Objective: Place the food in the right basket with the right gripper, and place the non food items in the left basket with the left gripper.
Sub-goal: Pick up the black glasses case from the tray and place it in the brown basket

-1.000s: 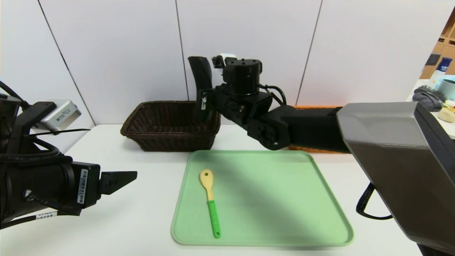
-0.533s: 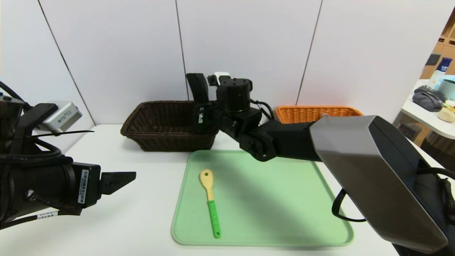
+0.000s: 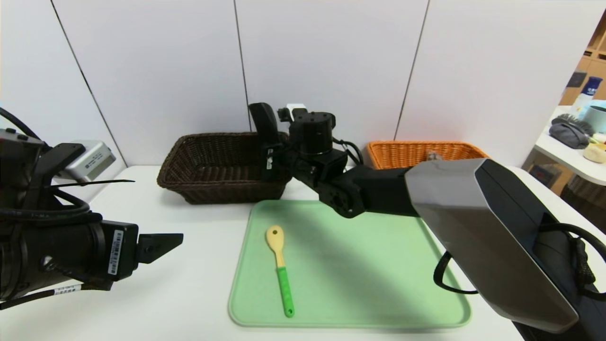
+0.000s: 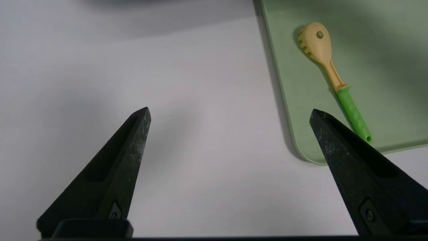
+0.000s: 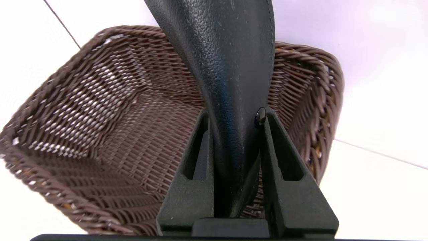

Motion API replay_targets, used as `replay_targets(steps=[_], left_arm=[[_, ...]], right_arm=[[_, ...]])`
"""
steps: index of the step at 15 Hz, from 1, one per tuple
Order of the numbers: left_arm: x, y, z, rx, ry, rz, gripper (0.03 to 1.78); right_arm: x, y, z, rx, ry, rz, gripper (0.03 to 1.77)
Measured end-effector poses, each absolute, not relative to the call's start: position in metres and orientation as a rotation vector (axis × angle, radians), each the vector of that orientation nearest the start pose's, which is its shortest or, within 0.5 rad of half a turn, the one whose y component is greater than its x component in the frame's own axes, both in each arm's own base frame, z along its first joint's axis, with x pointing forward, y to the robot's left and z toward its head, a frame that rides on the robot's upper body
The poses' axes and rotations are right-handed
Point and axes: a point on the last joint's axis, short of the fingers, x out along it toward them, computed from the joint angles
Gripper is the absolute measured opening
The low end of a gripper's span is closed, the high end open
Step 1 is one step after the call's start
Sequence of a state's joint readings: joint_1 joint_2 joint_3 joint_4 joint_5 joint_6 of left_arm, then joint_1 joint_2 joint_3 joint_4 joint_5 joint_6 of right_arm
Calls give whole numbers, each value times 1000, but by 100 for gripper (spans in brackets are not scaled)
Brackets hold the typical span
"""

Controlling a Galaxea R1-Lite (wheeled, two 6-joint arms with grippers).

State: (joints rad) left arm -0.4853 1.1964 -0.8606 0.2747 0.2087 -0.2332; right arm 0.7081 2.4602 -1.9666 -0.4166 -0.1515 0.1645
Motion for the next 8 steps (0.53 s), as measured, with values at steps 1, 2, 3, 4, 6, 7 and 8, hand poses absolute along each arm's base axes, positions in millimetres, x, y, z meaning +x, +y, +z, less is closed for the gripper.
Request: replay_targets(steps=[1, 2, 3, 4, 6, 7, 8], left_arm=[[147, -73, 234, -17, 603, -200, 169], [147, -73, 234, -16, 604, -201, 169], [148, -73, 234, -15, 606, -202, 169], [148, -73, 234, -13, 607, -203, 169], [148, -74, 234, -12, 608, -206, 169], [149, -75, 233, -11, 609, -209, 169], [149, -76, 233, -9, 610, -213, 169]], right_arm=[[402, 337, 165, 127, 115, 545, 41], [402, 336, 166, 125, 113, 542, 40], [402, 335, 167, 124, 111, 542, 40], [402, 334, 169, 123, 108, 542, 40], [402, 333, 172, 126, 103, 540, 40], [402, 332, 174, 127, 99, 539, 40], [402, 331, 176, 129, 95, 533, 40]])
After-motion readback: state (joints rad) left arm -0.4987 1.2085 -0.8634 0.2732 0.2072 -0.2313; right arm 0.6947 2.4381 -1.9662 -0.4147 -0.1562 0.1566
